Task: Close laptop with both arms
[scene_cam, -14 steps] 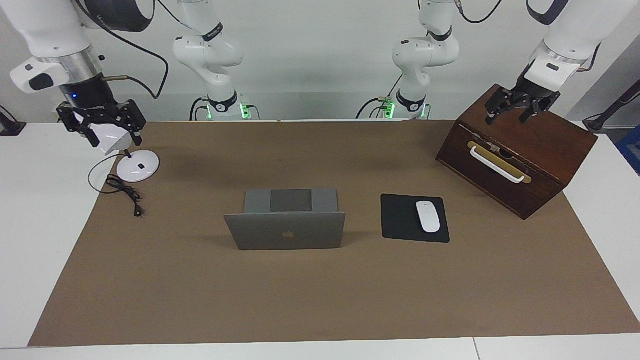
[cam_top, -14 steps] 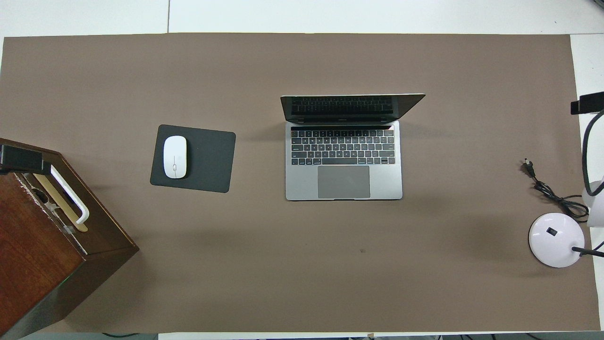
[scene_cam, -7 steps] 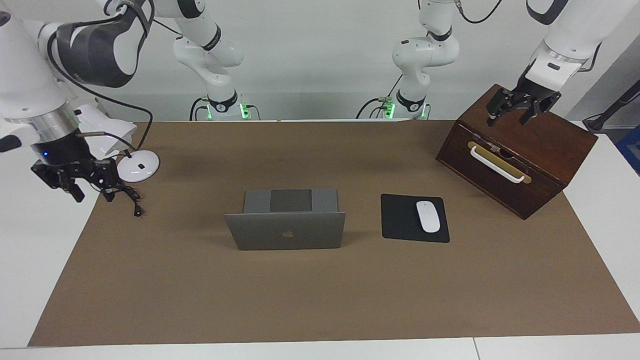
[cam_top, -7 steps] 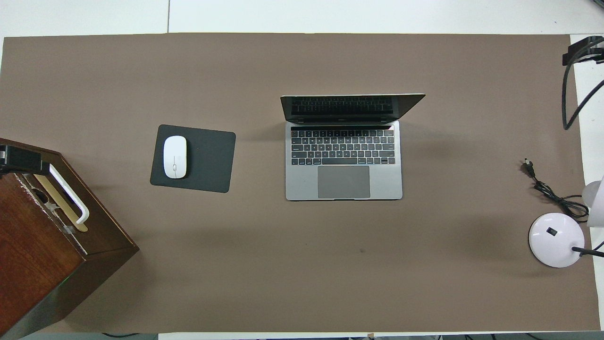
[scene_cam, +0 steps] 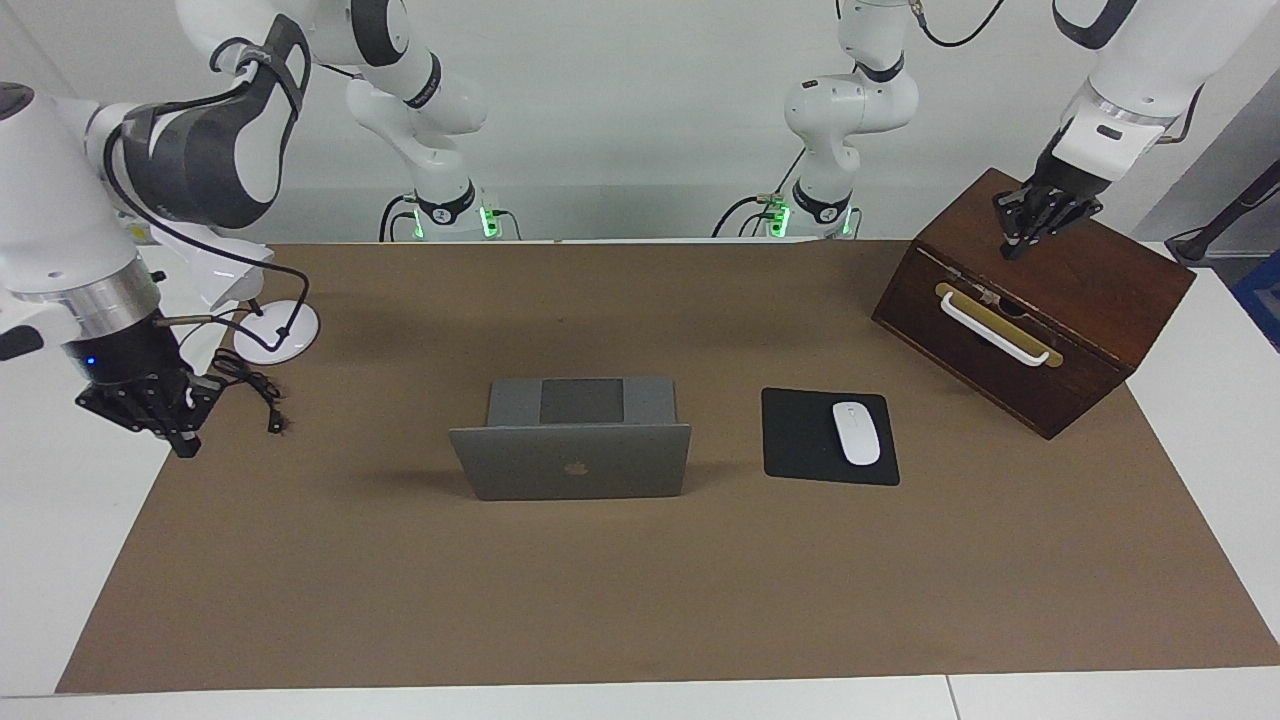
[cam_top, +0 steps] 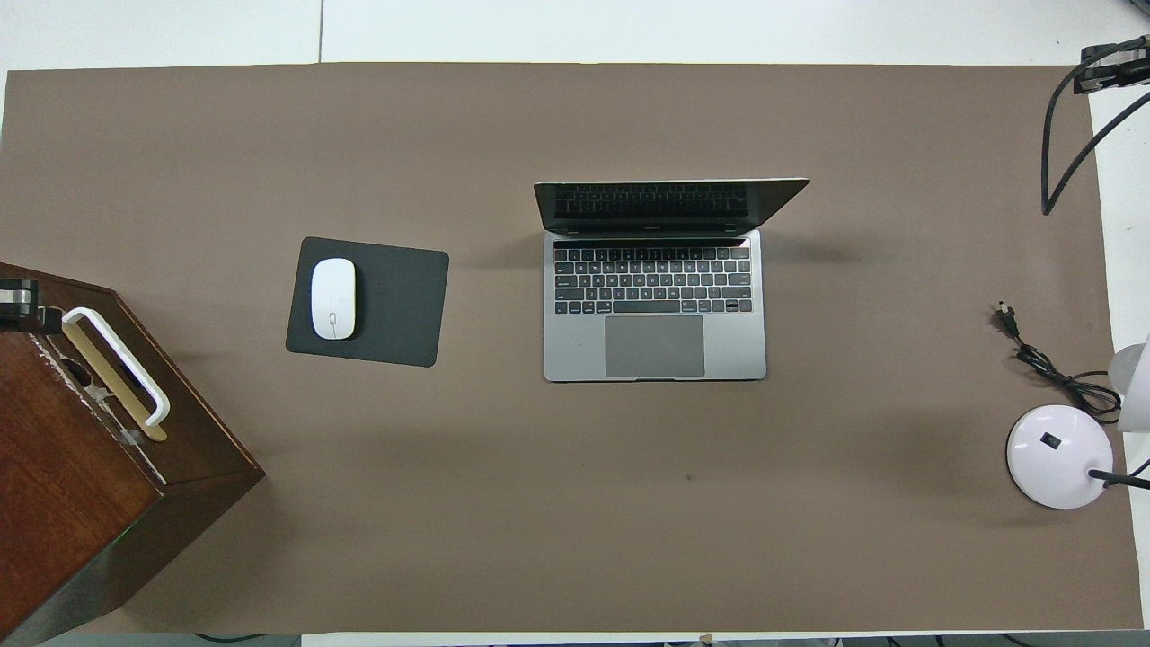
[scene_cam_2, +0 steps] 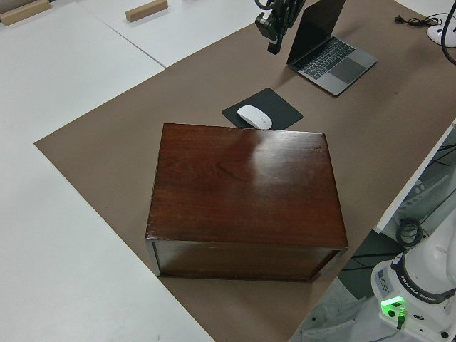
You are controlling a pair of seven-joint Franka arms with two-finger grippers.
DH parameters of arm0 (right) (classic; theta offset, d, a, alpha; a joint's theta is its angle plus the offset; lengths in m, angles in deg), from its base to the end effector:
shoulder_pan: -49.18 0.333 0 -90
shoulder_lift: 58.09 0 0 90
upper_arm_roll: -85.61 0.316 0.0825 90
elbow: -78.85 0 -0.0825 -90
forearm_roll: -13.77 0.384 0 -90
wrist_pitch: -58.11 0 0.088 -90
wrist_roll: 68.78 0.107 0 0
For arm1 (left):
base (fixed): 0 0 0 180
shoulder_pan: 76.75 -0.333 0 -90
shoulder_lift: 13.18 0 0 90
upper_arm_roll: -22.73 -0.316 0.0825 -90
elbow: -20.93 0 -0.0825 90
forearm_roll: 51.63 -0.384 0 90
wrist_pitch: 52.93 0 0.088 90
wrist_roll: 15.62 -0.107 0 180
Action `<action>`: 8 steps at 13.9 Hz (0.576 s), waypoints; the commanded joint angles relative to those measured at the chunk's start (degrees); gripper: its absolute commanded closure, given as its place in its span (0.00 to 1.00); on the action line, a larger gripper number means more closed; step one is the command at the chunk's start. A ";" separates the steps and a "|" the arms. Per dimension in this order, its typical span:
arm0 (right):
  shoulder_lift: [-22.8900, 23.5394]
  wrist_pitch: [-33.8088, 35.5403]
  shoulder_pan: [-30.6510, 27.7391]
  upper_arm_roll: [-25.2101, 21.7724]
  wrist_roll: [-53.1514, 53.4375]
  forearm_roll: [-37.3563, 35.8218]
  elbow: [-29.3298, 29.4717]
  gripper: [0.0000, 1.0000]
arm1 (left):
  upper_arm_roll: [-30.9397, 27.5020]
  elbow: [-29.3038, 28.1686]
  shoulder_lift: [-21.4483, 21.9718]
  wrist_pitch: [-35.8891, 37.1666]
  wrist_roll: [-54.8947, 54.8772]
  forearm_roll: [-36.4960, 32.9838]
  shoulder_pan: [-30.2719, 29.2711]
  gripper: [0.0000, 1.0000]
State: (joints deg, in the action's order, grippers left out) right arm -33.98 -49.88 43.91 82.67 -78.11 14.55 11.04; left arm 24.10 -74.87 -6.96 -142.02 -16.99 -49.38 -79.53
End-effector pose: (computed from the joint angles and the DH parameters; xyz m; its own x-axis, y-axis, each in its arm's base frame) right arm 0.6991 -0.0914 0.5791 0.9617 0.0309 0.2724 0.0173 -0.9985 0.0522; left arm 0.5182 0.0078 0.6337 1.0000 0.0003 -0.0077 0.0005 -0.9993 0.0369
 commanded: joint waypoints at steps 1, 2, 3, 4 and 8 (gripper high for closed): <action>1.55 -1.44 -0.36 0.39 -1.13 -1.48 1.98 1.00 | 0.29 -1.41 0.72 -2.13 1.80 2.39 0.14 1.00; 1.82 -2.75 -0.36 0.48 -1.13 -2.00 1.98 1.00 | 0.38 -1.49 0.72 -2.65 1.81 3.37 0.23 1.00; 1.91 -3.02 -0.36 0.57 -1.39 -3.31 1.98 1.00 | 0.55 -1.67 0.72 -3.01 1.72 3.46 0.49 1.00; 1.91 -3.11 -0.27 0.57 -1.48 -3.50 1.90 1.00 | 0.56 -2.28 0.81 -3.88 1.64 3.64 2.06 1.00; 4.53 -3.99 -0.18 0.57 -1.49 -3.50 4.95 1.00 | 0.64 -11.66 4.14 -17.48 1.72 9.08 7.51 1.00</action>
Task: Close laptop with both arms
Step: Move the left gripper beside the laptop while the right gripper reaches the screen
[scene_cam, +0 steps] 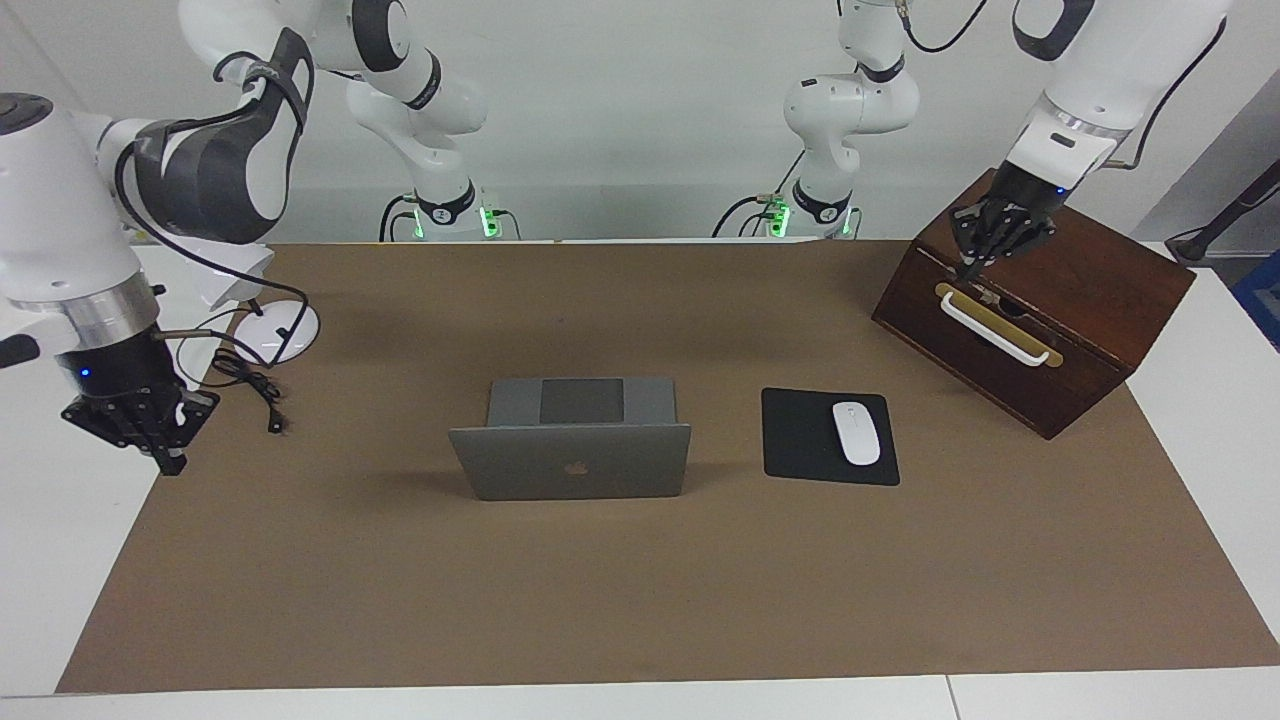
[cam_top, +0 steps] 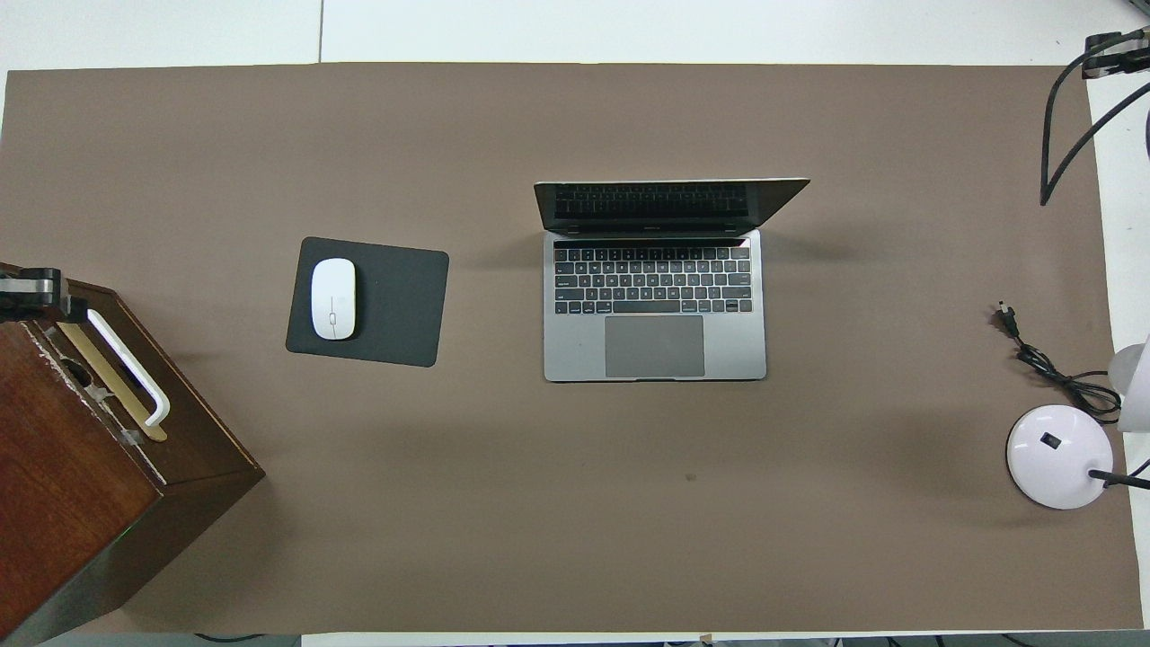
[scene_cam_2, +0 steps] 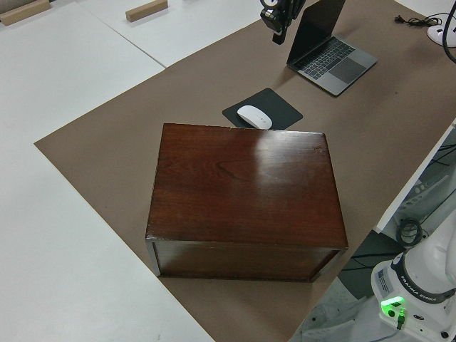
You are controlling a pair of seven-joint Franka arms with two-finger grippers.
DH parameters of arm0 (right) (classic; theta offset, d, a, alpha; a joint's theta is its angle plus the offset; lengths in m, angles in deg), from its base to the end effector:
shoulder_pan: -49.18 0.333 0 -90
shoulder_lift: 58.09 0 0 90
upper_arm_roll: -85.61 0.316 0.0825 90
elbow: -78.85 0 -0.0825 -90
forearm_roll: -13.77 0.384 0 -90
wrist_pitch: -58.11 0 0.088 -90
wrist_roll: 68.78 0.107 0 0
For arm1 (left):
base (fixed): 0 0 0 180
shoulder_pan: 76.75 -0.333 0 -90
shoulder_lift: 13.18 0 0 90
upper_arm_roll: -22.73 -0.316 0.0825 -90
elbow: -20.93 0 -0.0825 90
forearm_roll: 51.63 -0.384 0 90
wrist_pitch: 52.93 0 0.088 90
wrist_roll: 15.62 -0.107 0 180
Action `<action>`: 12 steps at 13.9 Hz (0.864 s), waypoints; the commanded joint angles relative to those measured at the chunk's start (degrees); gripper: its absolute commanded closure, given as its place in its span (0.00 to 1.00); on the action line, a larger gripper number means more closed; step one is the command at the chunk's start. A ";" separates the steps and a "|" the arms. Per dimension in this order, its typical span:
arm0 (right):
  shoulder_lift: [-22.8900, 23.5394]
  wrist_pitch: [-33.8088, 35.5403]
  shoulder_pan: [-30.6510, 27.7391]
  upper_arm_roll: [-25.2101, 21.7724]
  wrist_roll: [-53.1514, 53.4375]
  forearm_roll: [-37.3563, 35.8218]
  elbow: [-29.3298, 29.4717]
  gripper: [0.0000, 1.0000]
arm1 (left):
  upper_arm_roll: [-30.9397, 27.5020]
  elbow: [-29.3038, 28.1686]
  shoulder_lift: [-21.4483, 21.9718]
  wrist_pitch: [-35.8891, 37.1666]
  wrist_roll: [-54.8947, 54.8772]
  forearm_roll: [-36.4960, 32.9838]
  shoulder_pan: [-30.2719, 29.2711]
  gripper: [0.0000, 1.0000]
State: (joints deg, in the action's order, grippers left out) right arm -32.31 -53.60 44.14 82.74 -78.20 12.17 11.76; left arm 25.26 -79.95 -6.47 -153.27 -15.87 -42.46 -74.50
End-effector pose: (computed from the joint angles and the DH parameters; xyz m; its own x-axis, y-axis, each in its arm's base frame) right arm 0.7112 -0.0918 0.5724 0.9490 0.0552 0.3105 0.0245 -0.9945 0.1018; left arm 0.5300 -0.0599 0.6149 0.9926 -0.0589 0.1059 -0.0748 -0.9853 0.1534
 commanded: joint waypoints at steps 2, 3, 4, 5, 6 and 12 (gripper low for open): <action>5.50 -0.26 -0.41 1.11 -1.13 -0.95 7.39 1.00 | -0.52 -11.33 5.58 -12.57 0.44 3.22 5.29 1.00; 7.08 -0.35 -0.41 1.55 -0.69 -0.95 9.32 1.00 | -0.52 -13.62 6.37 -15.56 0.43 3.31 6.79 1.00; 9.01 -0.44 -0.32 1.90 0.01 -0.86 11.43 1.00 | -0.52 -15.64 7.16 -18.28 0.35 3.31 8.37 1.00; 10.42 -0.35 -0.15 2.25 1.93 -0.95 12.93 1.00 | -0.52 -17.49 7.43 -20.92 0.35 3.48 10.12 1.00; 11.22 -0.61 0.81 2.26 3.60 -0.95 13.56 1.00 | -0.52 -18.90 7.78 -23.30 0.35 4.01 11.88 1.00; 13.77 -4.65 6.52 1.47 13.71 -1.21 13.83 1.00 | -0.52 -30.59 9.98 -39.21 0.00 4.19 21.03 1.00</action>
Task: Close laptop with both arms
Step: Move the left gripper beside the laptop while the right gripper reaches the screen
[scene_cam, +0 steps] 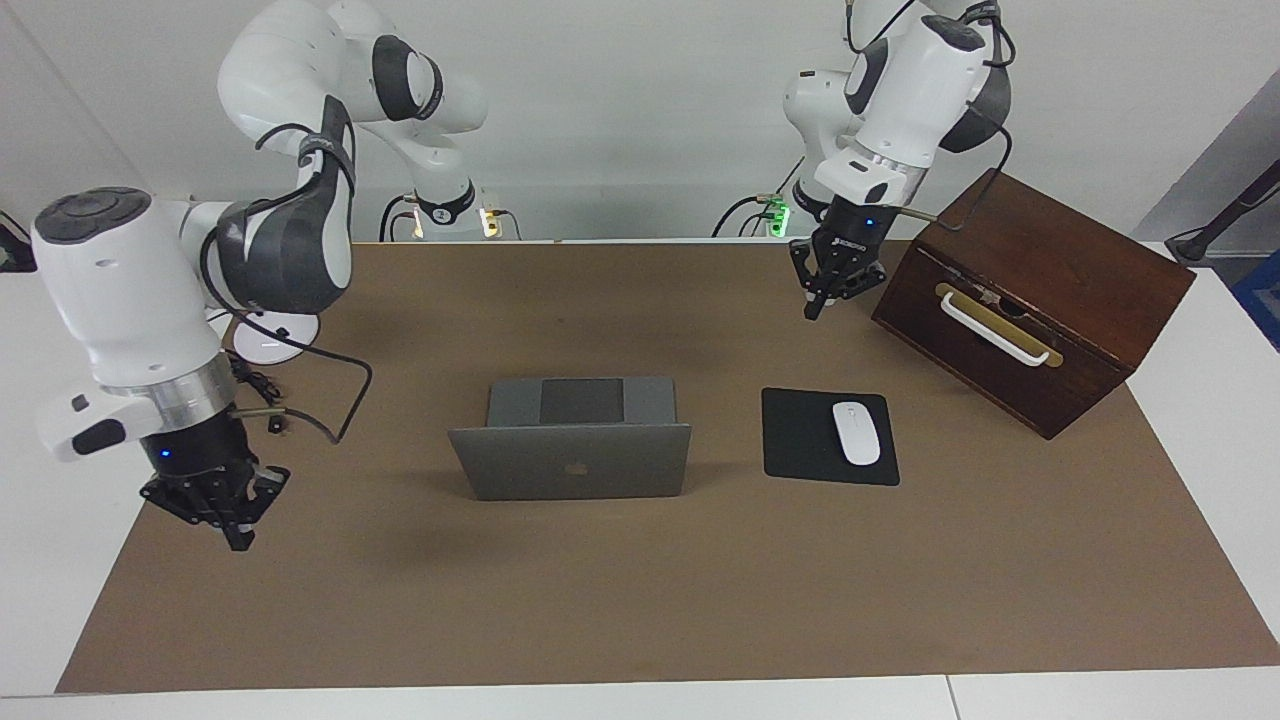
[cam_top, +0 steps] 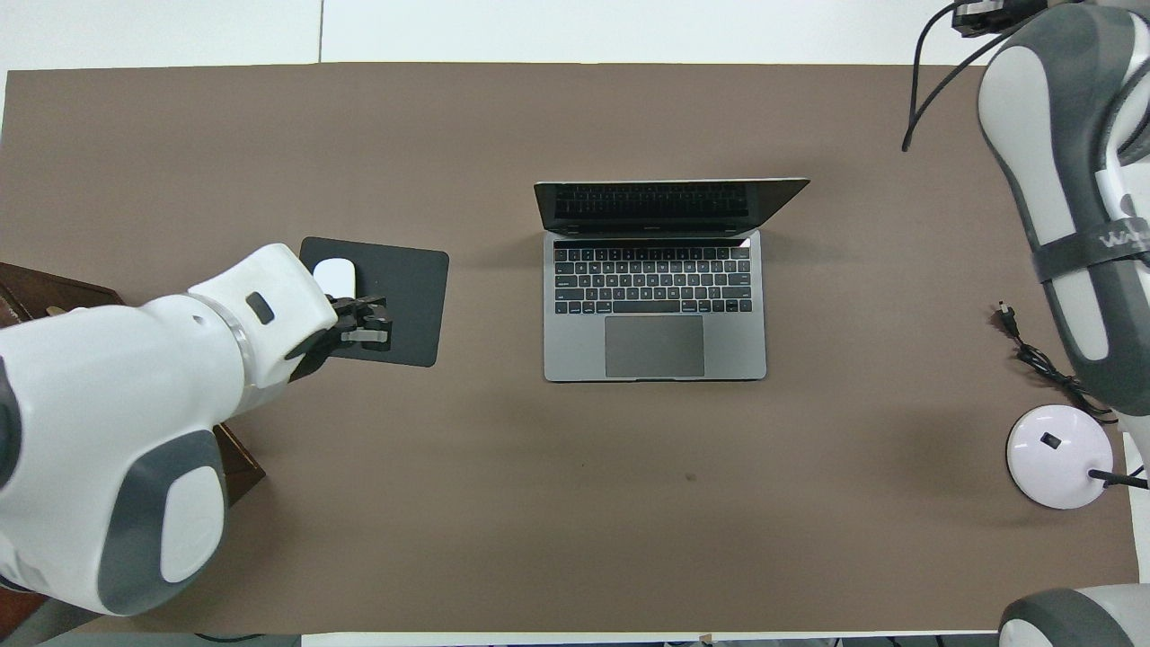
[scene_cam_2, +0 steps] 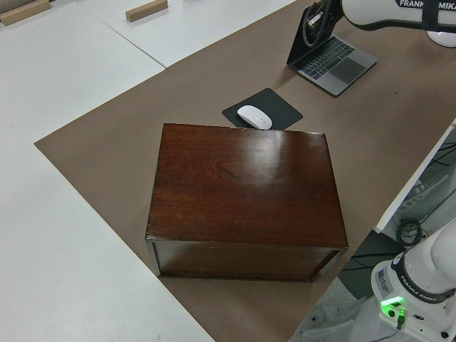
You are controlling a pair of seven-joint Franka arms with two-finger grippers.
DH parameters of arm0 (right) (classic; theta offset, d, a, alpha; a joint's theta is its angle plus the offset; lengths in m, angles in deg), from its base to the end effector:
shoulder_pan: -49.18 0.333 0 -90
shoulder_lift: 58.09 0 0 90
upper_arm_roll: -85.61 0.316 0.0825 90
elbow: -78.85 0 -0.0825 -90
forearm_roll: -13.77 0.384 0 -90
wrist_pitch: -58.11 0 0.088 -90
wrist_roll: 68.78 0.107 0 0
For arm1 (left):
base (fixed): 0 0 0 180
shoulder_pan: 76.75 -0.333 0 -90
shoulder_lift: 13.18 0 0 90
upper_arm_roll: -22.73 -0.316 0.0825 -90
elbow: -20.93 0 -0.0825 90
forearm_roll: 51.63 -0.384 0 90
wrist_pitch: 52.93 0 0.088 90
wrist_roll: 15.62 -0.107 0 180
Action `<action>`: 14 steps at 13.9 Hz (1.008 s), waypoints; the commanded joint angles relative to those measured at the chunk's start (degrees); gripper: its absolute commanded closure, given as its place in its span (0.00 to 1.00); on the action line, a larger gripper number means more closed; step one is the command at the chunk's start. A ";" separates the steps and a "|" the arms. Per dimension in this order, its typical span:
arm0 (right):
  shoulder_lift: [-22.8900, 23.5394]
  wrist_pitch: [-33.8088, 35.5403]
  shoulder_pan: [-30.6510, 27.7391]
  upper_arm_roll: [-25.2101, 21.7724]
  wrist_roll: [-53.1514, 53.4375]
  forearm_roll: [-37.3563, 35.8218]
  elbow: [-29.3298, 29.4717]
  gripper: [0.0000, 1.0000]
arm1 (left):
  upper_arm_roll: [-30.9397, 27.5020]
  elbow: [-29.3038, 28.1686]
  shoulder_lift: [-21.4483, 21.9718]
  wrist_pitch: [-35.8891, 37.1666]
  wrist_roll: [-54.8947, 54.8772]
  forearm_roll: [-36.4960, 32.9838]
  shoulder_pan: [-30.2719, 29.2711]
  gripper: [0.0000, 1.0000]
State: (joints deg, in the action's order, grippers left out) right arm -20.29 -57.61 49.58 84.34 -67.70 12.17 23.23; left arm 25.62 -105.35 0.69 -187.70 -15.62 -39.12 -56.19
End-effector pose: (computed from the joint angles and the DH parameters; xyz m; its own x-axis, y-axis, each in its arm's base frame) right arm 0.7691 -0.0071 0.5261 0.9250 -0.0113 0.3799 -0.0263 -0.9991 0.0343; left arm 0.4689 -0.2084 0.5241 0.9020 -0.2283 0.3665 -0.3123 -0.9311 0.1884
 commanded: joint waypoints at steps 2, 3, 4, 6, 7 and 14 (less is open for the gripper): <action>2.10 -1.61 3.28 -0.48 6.29 -1.30 2.36 1.00 | -0.87 -7.39 2.82 -8.02 -0.43 0.77 4.48 1.00; 2.28 -2.14 4.68 -0.92 8.22 -2.00 2.28 1.00 | -0.87 -8.62 2.39 -10.83 -0.52 0.77 5.88 1.00; 2.89 -2.32 6.18 -1.45 10.67 -2.87 2.27 1.00 | -0.96 -10.20 1.77 -14.34 -0.61 0.86 7.46 1.00; 3.77 -3.98 9.86 -2.68 15.33 -3.84 2.28 1.00 | -0.96 -12.84 -0.33 -21.37 -0.61 0.77 9.40 1.00; 4.56 -4.77 11.19 -3.38 16.40 -3.85 2.27 1.00 | -0.96 -13.63 -1.56 -24.10 -0.61 0.86 10.28 1.00; 5.44 -4.52 21.21 -6.55 26.33 -4.73 1.93 1.00 | -0.96 -14.26 -11.58 -39.41 -0.87 0.77 16.34 1.00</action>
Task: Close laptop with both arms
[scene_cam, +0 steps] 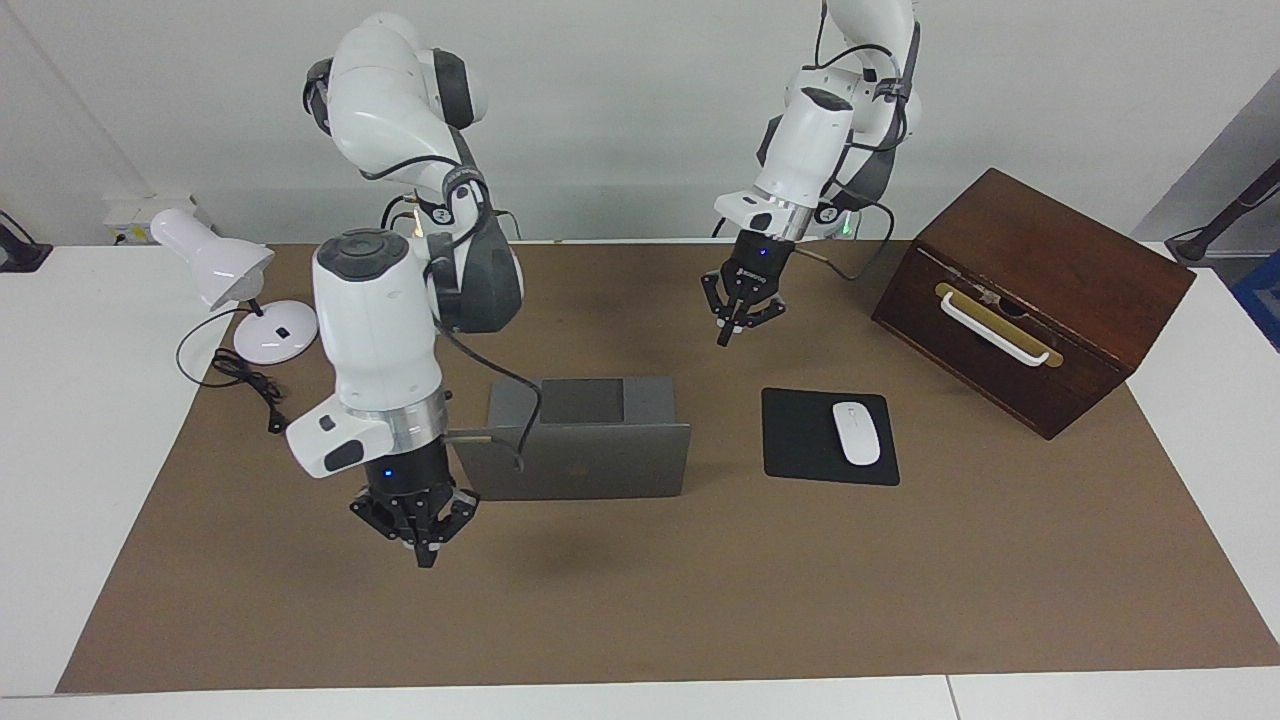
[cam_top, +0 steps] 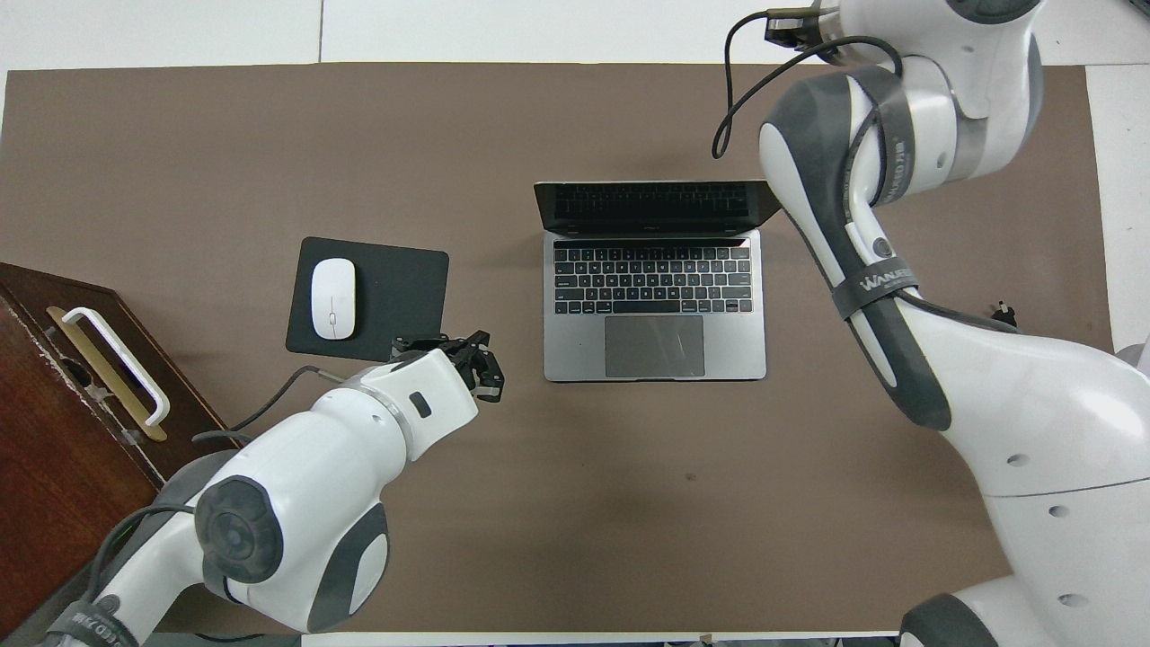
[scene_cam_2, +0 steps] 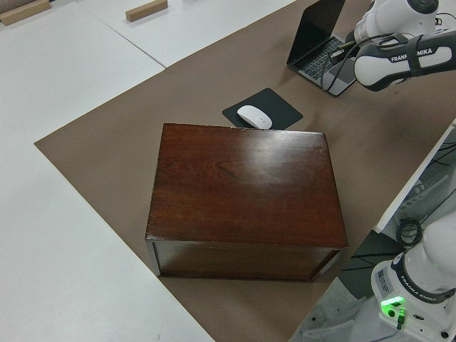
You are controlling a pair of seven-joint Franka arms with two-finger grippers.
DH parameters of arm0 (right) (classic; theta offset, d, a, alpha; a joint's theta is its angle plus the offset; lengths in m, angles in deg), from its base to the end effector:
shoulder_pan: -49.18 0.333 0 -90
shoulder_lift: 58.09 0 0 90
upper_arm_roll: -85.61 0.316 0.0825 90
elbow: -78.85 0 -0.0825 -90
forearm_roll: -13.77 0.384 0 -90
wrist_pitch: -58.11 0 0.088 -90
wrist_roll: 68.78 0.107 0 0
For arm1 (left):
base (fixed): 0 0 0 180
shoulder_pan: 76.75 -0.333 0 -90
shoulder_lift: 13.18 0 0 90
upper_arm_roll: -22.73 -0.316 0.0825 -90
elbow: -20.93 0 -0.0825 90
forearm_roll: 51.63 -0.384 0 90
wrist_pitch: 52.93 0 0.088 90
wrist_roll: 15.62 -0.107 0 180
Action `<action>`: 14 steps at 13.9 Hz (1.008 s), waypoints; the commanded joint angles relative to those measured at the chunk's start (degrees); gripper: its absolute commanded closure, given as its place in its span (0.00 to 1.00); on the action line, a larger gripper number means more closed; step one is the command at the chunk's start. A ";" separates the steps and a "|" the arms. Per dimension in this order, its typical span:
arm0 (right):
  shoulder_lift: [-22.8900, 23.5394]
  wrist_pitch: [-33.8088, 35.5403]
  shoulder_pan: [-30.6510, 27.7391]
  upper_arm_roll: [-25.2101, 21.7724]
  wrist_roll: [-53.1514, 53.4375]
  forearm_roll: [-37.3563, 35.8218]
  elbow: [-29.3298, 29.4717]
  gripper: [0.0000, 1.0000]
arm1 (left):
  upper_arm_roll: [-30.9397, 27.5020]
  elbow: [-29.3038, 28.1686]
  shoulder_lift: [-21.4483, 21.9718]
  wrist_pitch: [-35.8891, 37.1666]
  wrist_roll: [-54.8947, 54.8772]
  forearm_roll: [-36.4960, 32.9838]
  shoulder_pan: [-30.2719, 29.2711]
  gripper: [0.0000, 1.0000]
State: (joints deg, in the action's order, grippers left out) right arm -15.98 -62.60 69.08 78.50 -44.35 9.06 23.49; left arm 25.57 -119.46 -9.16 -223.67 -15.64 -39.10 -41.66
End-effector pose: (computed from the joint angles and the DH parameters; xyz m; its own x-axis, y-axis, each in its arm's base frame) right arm 0.7595 0.2069 0.4834 0.8979 -0.1172 0.4243 -0.1235 -0.9923 -0.0127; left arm 0.4167 -0.3058 0.3932 0.7680 -0.3298 0.5490 -0.4767 -0.8669 0.1461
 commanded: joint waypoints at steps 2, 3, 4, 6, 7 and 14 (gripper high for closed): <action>1.14 0.47 2.87 -0.45 5.97 -1.62 1.40 1.00 | -0.91 -0.15 -3.23 -5.82 -2.17 0.74 2.43 1.00; 1.14 0.47 2.95 -0.27 6.15 -1.62 1.31 1.00 | -0.91 -0.15 -3.67 -6.18 -2.61 0.74 2.43 1.00; 1.23 0.30 3.48 -0.18 6.15 -1.62 1.23 1.00 | -0.91 0.03 -4.11 -6.71 -3.66 0.74 2.43 1.00; 1.23 -0.05 3.48 -0.10 6.07 -1.53 0.70 1.00 | -0.91 0.03 -5.07 -8.20 -4.80 0.65 2.43 1.00; 1.23 0.29 3.05 -0.01 5.98 -1.18 0.70 1.00 | -0.91 0.29 -6.30 -9.68 -5.51 0.65 2.52 1.00; 0.17 8.64 2.60 0.08 5.71 11.37 0.44 1.00 | -0.82 0.82 -15.01 -23.05 -6.83 0.30 4.89 1.00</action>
State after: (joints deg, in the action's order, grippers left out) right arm -15.40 -56.17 72.06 78.29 -39.62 17.10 23.50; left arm 25.55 -119.23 -23.36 -244.44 -21.29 -39.12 -38.42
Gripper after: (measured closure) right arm 0.991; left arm 0.991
